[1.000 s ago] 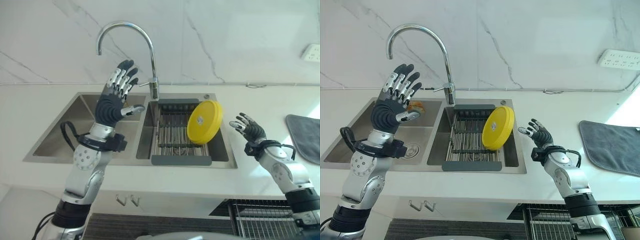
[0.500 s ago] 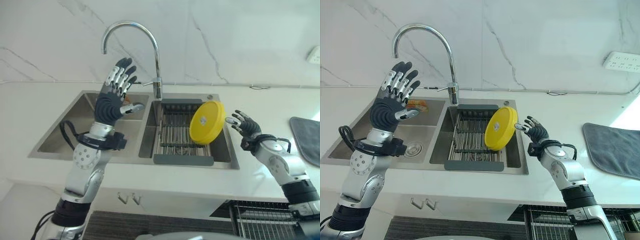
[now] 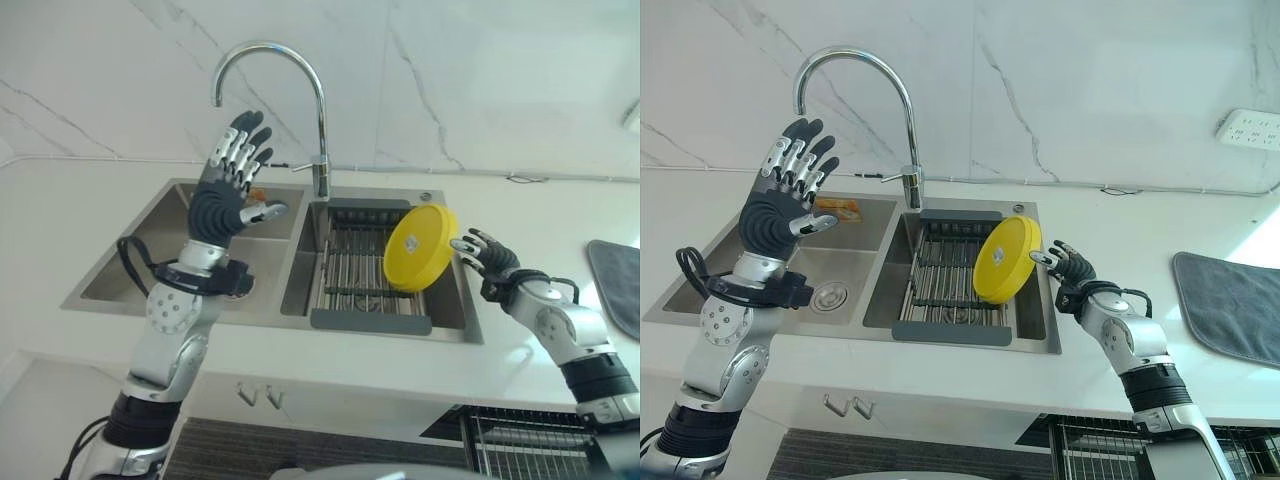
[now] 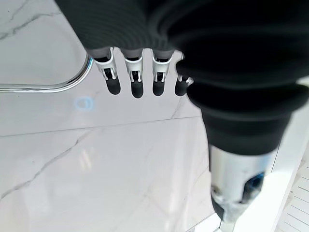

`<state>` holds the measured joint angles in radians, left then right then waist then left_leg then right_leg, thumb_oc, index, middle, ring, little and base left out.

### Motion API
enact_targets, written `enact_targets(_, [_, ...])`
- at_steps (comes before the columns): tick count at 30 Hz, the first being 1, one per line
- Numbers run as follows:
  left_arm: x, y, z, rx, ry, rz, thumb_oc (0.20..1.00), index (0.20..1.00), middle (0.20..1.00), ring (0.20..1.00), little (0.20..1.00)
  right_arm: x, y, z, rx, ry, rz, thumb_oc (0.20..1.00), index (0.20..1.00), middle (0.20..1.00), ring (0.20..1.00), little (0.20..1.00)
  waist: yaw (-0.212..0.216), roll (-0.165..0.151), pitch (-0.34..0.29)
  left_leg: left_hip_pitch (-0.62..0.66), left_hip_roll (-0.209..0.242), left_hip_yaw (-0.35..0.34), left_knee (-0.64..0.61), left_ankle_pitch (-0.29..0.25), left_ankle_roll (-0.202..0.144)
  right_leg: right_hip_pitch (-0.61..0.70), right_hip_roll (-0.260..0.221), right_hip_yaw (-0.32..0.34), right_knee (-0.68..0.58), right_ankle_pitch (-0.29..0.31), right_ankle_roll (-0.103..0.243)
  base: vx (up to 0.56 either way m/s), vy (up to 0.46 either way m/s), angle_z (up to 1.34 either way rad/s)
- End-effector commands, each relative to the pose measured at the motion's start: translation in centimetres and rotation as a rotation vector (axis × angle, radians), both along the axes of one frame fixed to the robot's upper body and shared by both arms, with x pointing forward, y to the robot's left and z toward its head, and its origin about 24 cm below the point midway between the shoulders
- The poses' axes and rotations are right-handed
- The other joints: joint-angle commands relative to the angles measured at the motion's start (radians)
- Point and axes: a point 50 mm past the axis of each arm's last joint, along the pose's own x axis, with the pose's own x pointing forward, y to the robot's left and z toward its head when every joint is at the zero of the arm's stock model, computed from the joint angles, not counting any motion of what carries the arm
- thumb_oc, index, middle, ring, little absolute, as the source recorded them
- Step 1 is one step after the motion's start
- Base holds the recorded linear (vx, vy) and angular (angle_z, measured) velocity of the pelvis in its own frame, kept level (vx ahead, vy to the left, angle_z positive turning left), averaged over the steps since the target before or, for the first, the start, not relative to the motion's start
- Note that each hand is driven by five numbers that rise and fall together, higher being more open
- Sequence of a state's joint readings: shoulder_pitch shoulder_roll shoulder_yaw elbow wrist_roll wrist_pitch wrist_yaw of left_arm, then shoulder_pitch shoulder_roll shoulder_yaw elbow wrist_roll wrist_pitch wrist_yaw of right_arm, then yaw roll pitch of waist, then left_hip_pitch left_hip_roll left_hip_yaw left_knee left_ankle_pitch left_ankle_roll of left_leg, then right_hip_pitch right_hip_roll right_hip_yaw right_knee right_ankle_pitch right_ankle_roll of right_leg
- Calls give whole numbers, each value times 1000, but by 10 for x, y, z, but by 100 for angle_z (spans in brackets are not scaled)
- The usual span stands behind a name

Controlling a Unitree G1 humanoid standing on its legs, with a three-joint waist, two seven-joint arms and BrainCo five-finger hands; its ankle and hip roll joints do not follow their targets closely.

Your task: Place the dishes in the dishwasher.

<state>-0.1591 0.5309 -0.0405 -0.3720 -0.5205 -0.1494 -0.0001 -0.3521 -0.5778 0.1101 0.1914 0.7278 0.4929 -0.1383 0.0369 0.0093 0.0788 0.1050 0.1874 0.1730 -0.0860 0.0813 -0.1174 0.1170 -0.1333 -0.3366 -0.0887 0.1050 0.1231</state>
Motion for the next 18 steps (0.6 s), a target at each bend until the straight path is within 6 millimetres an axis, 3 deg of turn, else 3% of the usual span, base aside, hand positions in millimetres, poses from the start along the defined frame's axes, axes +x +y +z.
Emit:
enact_targets(1, [5, -2, 23, 49, -102, -4, 1000, 1000, 1000, 1000, 1000, 24, 16, 34, 36, -108, 52, 1000, 1000, 1000, 1000, 1000, 19, -44, 10, 41, -52, 28, -1, -114, 13, 40, -16, -3, 1, -110, 12, 0, 0, 0])
enact_targets(18, [6, -3, 25, 44, -96, 3, 1000, 1000, 1000, 1000, 1000, 30, 30, 40, 10, -109, 113, 1000, 1000, 1000, 1000, 1000, 30, -46, 14, 41, -58, 18, -1, -113, 13, 47, -18, -10, 1, -112, 11, 0, 0, 0])
